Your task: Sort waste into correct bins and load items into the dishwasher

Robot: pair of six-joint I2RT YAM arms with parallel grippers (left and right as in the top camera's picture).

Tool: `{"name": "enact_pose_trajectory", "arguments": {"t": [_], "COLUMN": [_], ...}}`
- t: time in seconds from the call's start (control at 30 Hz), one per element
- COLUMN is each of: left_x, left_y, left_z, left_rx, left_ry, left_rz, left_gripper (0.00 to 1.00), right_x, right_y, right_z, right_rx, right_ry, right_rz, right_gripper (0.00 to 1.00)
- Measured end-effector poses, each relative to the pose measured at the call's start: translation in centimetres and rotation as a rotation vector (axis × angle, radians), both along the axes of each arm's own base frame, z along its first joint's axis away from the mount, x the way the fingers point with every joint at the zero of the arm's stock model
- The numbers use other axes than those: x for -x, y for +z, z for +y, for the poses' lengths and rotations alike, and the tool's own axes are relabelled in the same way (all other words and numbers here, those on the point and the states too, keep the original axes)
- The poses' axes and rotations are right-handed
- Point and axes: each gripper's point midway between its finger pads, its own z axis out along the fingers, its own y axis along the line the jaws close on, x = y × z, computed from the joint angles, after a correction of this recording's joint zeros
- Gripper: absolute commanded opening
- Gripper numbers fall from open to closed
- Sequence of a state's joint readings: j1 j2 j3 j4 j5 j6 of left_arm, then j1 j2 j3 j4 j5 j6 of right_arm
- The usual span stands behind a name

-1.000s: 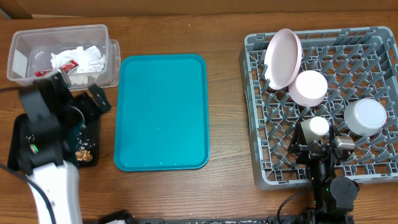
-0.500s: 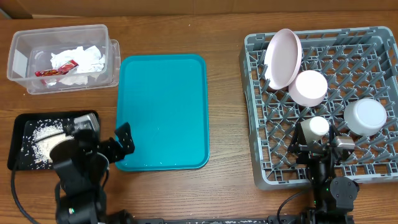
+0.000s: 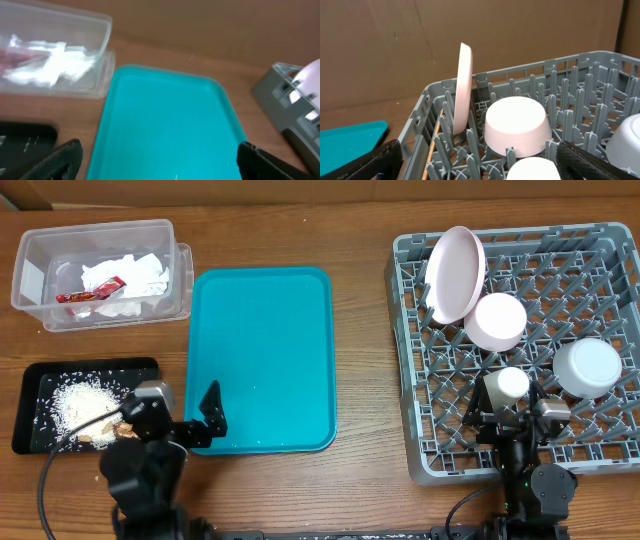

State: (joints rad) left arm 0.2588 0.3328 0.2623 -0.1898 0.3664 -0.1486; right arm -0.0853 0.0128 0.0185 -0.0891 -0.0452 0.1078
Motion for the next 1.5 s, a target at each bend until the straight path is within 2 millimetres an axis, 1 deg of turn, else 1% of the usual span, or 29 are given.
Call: {"name": "enact_pose_trajectory", "arguments": {"t": [0.17,0.33,0.5,0.57,0.67,0.8,0.9,1.13,1.5], "left_x": [0.0,0.2,0.3,0.4,0.5,0.7,0.7,0.7,0.7], "left_y": [-1.0,-3.0,-2.4,-2.7,-3.6,-2.6,-2.5,-2.6,-2.6], "left_z": [-1.3,-1.6,-2.1,-1.9,-1.1,0.2,0.8,1.2,1.2], "left_rx": [-0.03,-0.034,-0.043,-0.047,-0.056,-0.078,-0.105,-0.134,-0.134], "left_ry": [-0.055,-0.067,-0.077,-0.055,0.007,0.088,0.119,0.137,0.138], "left_rz": [-0.124,-0.142,-0.174,-0.16,-0.123,-0.167,-0.17,-0.168,-0.168], "left_gripper": [1.0,1.0,1.0,1.0,1.0,1.0,1.0,1.0,1.0], "right_x": [0.0,0.0,0.0,0.0,0.0,0.0,0.0,0.0,0.0], "right_y": [0.0,0.0,0.0,0.0,0.0,0.0,0.0,0.0,0.0], "right_z": [0.0,0.0,0.0,0.0,0.0,0.0,0.0,0.0,0.0], "right_rx": [0.0,0.0,0.0,0.0,0.0,0.0,0.0,0.0,0.0], "right_ry": [0.0,0.0,0.0,0.0,0.0,0.0,0.0,0.0,-0.001], "right_rz": [0.0,0.0,-0.001,0.0,0.0,0.0,0.0,0.0,0.0], "right_gripper": [1.0,1.0,1.0,1.0,1.0,1.0,1.0,1.0,1.0]}}
